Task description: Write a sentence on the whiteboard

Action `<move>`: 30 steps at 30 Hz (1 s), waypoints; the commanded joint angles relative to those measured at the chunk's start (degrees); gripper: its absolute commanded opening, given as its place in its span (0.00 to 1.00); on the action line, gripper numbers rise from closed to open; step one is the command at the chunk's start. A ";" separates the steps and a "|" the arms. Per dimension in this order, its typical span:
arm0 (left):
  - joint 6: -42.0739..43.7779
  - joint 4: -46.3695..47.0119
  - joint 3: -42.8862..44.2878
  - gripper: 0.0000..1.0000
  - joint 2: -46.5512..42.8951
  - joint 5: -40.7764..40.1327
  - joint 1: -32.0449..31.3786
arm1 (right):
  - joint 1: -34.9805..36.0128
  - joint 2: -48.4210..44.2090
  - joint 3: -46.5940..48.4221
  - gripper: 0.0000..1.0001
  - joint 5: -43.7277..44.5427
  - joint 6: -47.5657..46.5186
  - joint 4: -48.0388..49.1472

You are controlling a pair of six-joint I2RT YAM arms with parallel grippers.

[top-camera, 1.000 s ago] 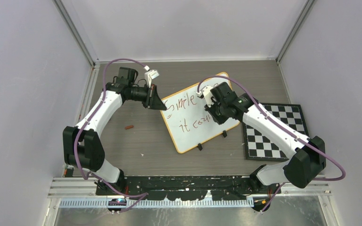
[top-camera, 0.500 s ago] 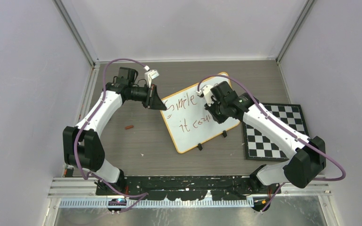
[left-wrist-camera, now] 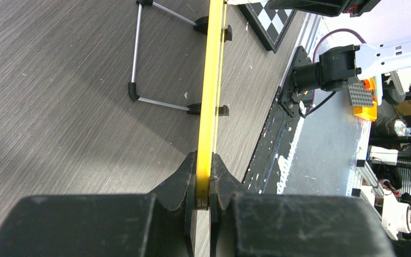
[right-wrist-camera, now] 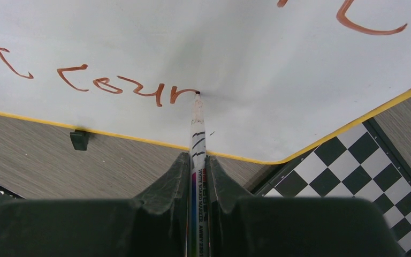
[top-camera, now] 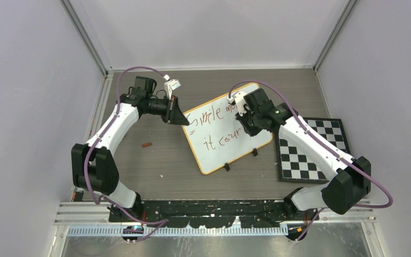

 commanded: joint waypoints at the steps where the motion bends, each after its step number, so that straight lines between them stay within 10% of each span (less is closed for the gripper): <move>1: 1.59 -0.12 1.32 0.00 -0.72 -3.32 0.28 | -0.37 -1.35 -1.58 0.00 -0.75 -0.18 2.20; 30: 1.89 -0.19 1.55 0.00 -0.06 -3.33 0.28 | -2.35 -0.11 4.41 0.00 1.40 -1.91 2.52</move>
